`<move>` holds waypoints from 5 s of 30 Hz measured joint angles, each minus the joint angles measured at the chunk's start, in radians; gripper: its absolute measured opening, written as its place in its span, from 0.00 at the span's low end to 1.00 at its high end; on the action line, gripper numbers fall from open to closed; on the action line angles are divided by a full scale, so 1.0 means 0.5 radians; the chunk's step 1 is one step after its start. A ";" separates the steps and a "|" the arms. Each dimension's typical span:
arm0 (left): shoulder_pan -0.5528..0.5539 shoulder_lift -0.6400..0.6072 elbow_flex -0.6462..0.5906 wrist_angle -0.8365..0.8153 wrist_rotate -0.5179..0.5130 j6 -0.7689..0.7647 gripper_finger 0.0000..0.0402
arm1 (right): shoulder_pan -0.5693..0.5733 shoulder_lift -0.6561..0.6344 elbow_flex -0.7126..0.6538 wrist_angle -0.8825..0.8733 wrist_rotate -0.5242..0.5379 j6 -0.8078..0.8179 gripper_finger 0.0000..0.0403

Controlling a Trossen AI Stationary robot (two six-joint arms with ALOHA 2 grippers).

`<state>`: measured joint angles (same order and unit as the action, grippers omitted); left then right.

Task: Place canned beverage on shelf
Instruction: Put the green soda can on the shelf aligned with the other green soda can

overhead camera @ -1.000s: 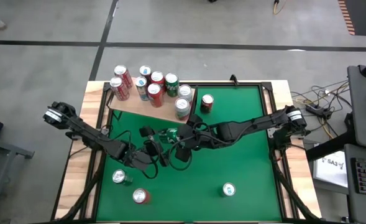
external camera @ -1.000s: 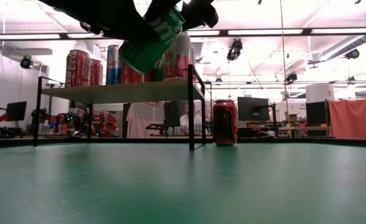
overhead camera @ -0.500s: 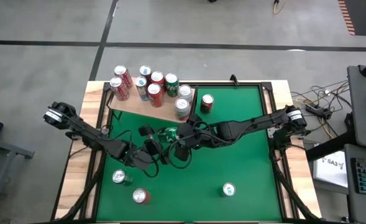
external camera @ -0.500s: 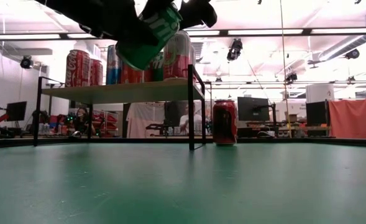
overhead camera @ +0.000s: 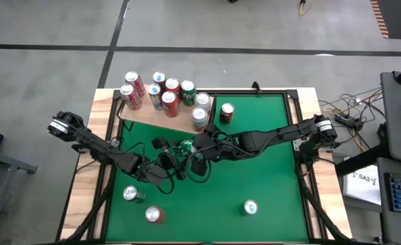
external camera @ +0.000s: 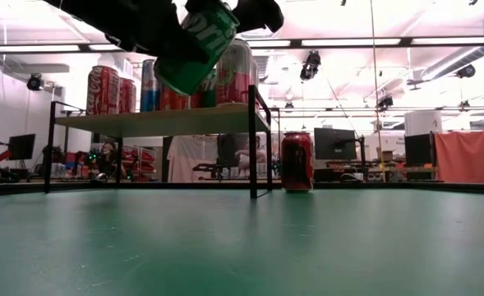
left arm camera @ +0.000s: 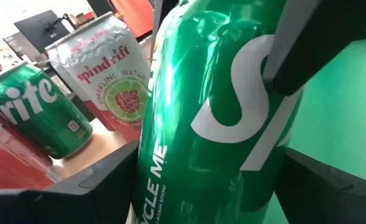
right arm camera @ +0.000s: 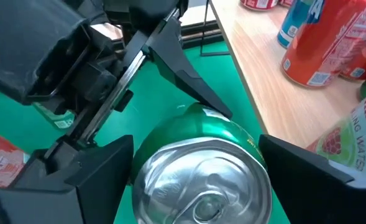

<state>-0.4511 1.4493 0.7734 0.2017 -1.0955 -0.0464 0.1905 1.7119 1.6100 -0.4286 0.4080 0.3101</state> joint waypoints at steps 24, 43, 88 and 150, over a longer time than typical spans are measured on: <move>0.017 -0.646 -0.391 0.896 0.862 0.665 0.74 | 0.011 -0.316 0.251 0.045 -0.263 -0.960 0.84; 0.015 -0.681 -0.596 1.479 1.120 0.621 0.73 | -0.002 -0.076 0.272 0.426 -0.563 -1.145 0.85; 0.014 -0.710 -0.550 1.400 0.849 0.762 0.92 | -0.045 -0.030 0.380 0.480 -0.547 -1.040 0.72; -0.027 -1.856 -0.557 -0.107 0.077 0.985 0.96 | -0.392 0.408 0.339 0.715 -0.060 -0.778 0.73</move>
<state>-0.4648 0.5213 0.4947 0.1480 -1.0567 0.4460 -0.0055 1.9160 1.7794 -0.0711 0.3782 -0.0791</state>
